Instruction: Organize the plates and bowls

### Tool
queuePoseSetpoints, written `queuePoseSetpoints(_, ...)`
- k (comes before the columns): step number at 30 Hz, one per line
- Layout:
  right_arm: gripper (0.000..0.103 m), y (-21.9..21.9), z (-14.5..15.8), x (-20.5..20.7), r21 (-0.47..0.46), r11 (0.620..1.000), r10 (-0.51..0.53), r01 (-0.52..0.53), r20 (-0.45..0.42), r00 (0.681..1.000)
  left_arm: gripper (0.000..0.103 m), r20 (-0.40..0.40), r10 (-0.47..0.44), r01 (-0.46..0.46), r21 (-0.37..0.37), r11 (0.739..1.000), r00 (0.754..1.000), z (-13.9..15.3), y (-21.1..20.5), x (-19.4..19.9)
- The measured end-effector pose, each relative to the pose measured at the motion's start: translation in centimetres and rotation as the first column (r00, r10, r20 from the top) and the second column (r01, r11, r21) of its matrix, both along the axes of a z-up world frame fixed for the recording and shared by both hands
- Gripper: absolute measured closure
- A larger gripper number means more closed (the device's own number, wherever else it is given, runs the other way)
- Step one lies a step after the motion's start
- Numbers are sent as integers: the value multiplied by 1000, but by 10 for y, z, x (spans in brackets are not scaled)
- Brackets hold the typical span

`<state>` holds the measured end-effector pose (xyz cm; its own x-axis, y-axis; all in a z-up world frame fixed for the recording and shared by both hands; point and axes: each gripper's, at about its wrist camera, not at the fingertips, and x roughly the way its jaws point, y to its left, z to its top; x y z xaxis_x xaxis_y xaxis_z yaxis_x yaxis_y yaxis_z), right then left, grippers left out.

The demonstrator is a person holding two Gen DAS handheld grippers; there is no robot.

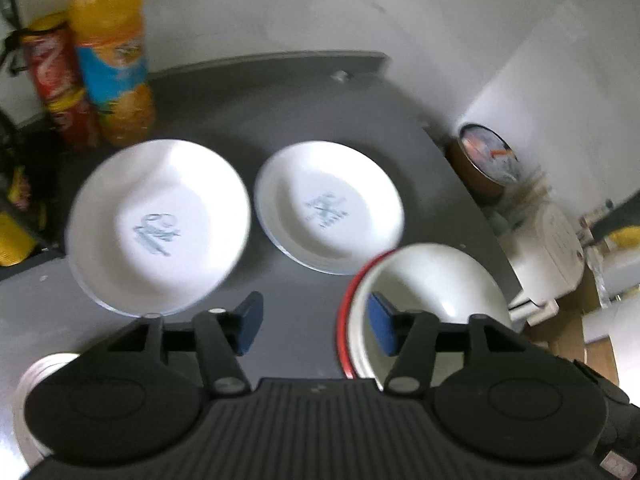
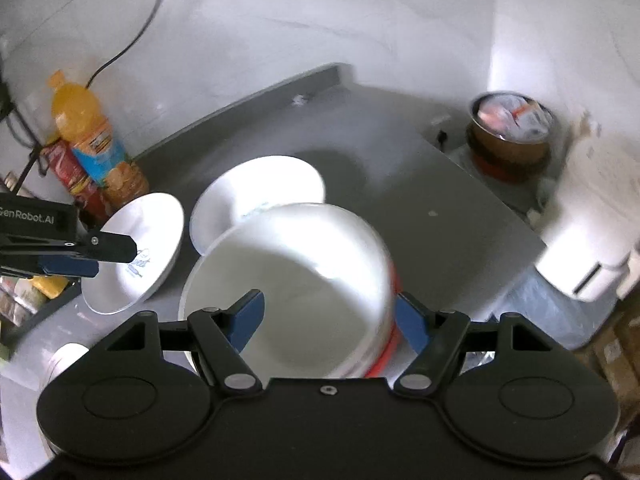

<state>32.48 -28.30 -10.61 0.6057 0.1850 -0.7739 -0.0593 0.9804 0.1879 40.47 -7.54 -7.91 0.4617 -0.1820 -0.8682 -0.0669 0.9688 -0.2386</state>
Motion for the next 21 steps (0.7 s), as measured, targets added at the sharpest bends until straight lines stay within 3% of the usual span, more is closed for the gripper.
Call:
queuePoseSetpoints(4,21,21,6,7,24,997,76,-76,-8,997,34,-1,74,-73,27,997,997,-2,14,-9)
queuePoseSetpoints(13,16,51,27,25,38,975,220,-219,-22,975,33,10,196,-196,36,980,981,-1,33,-26)
queuePoseSetpoints(21,14,73,37,42,46,938,346,-345,-38,937,33,30,267,-268,37,963,963,0,51,-30)
